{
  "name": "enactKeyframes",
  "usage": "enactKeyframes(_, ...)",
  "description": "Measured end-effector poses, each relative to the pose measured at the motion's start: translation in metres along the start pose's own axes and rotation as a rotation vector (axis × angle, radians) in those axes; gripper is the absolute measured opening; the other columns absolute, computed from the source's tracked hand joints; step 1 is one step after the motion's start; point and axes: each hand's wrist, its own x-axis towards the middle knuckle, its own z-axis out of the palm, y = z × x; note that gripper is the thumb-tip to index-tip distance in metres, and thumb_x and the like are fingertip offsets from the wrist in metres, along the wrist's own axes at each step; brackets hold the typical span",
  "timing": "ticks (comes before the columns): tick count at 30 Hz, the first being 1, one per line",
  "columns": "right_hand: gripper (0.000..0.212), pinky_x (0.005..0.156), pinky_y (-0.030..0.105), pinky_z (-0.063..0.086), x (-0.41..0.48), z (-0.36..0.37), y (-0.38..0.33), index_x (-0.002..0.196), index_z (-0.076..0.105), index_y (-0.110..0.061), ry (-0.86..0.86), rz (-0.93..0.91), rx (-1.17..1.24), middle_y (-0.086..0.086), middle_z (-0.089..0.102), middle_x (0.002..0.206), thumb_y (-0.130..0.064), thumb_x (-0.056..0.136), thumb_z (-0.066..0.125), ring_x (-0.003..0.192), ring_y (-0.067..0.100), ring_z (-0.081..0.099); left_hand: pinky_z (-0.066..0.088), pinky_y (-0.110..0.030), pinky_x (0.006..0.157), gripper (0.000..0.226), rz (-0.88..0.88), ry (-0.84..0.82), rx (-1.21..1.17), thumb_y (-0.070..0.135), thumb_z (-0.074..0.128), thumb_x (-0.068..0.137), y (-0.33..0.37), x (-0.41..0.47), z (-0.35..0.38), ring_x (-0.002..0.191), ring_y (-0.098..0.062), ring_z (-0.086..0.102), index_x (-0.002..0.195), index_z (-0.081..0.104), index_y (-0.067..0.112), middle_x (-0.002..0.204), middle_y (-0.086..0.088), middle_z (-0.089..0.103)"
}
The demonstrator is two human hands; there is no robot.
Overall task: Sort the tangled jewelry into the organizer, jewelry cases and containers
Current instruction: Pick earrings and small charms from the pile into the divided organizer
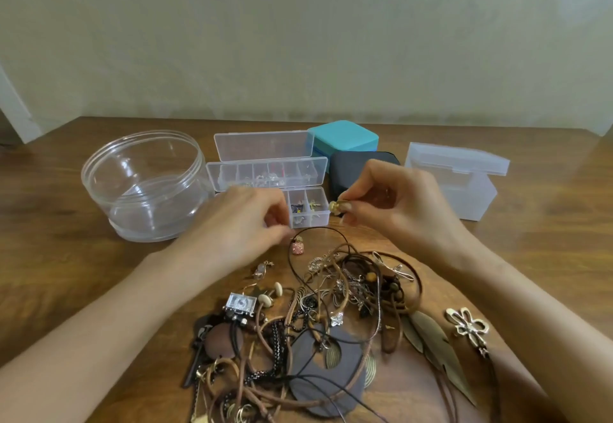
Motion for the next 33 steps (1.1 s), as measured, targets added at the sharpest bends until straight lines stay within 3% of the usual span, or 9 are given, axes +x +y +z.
enactKeyframes(4,0.019,0.070,0.014,0.052,0.000,0.008,0.009,0.095,0.065,-0.019,-0.075,0.082,-0.030,-0.005,0.070,0.081,-0.007,0.082,0.071,0.076,0.002,0.067,0.045,-0.016,0.064,0.019,0.004,-0.117,-0.095,0.031,0.068,0.083,0.005,-0.001,0.002,0.056,0.009,0.053,0.099,0.058,0.027,0.079,0.016,0.065)
enactKeyframes(9,0.008,0.067,0.024,0.056,0.000,0.005,0.003,0.089,0.066,-0.006,-0.262,0.216,0.272,0.008,0.072,0.085,0.000,0.084,0.065,0.075,0.020,0.072,0.046,-0.016,0.053,0.007,-0.025,-0.331,-0.358,0.028,0.050,0.095,0.009,-0.002,-0.011,0.045,-0.005,0.058,0.098,0.051,0.021,0.066,0.006,0.072)
enactKeyframes(13,0.007,0.069,0.030,0.058,-0.001,-0.001,0.000,0.089,0.064,-0.003,-0.515,0.250,0.178,0.009,0.070,0.086,0.001,0.085,0.062,0.077,0.025,0.070,0.049,-0.023,0.065,0.011,0.166,0.057,-0.084,0.029,0.053,0.093,0.001,0.001,-0.001,0.057,0.005,0.054,0.103,0.052,0.034,0.075,0.012,0.066)
enactKeyframes(16,0.010,0.069,0.029,0.057,-0.002,-0.003,0.000,0.092,0.066,-0.004,-0.596,0.279,0.177,0.011,0.069,0.090,0.003,0.087,0.060,0.076,0.023,0.070,0.048,-0.026,0.068,0.025,0.416,0.034,0.167,0.015,0.056,0.091,-0.006,0.002,0.012,0.076,-0.002,0.050,0.110,0.058,0.030,0.107,0.013,0.053)
enactKeyframes(19,0.018,0.069,0.023,0.054,0.000,-0.005,0.001,0.094,0.071,-0.011,-0.499,0.250,0.146,0.005,0.071,0.092,0.000,0.088,0.058,0.079,0.018,0.069,0.037,-0.025,0.051,0.028,0.545,0.083,0.295,0.000,0.069,0.078,-0.011,0.008,0.015,0.066,-0.007,0.044,0.093,0.061,0.022,0.097,0.008,0.058)
enactKeyframes(22,0.017,0.068,0.024,0.056,0.003,-0.004,0.003,0.088,0.072,-0.012,-0.313,0.306,0.201,0.009,0.073,0.085,-0.001,0.088,0.059,0.074,0.017,0.071,0.031,-0.022,0.050,0.023,0.570,0.088,0.263,0.006,0.078,0.069,-0.014,0.011,0.011,0.061,-0.012,0.053,0.080,0.061,0.018,0.083,0.006,0.060)
enactKeyframes(25,0.013,0.066,0.024,0.057,0.004,-0.005,0.004,0.092,0.070,-0.003,-0.208,0.399,0.333,0.016,0.072,0.082,0.001,0.088,0.059,0.074,0.021,0.072,0.028,-0.017,0.058,0.008,0.561,0.061,0.232,0.020,0.068,0.083,-0.014,0.013,0.010,0.072,-0.009,0.051,0.088,0.062,0.021,0.095,0.009,0.058)
enactKeyframes(29,0.015,0.065,0.024,0.057,0.004,-0.007,0.004,0.097,0.067,0.003,-0.148,0.492,0.504,0.019,0.072,0.087,0.001,0.083,0.063,0.076,0.023,0.072,0.026,-0.017,0.057,0.008,0.541,0.029,0.245,0.027,0.057,0.091,-0.014,0.009,0.011,0.072,-0.004,0.040,0.097,0.058,0.023,0.098,0.013,0.049)
enactKeyframes(33,0.012,0.064,0.025,0.058,0.004,-0.007,0.005,0.085,0.067,0.003,-0.087,0.495,0.506,0.018,0.071,0.081,-0.002,0.075,0.070,0.070,0.021,0.070,0.032,-0.015,0.060,0.008,0.513,0.006,0.150,0.027,0.059,0.090,-0.013,0.006,0.008,0.070,-0.003,0.045,0.095,0.055,0.024,0.095,0.014,0.050)
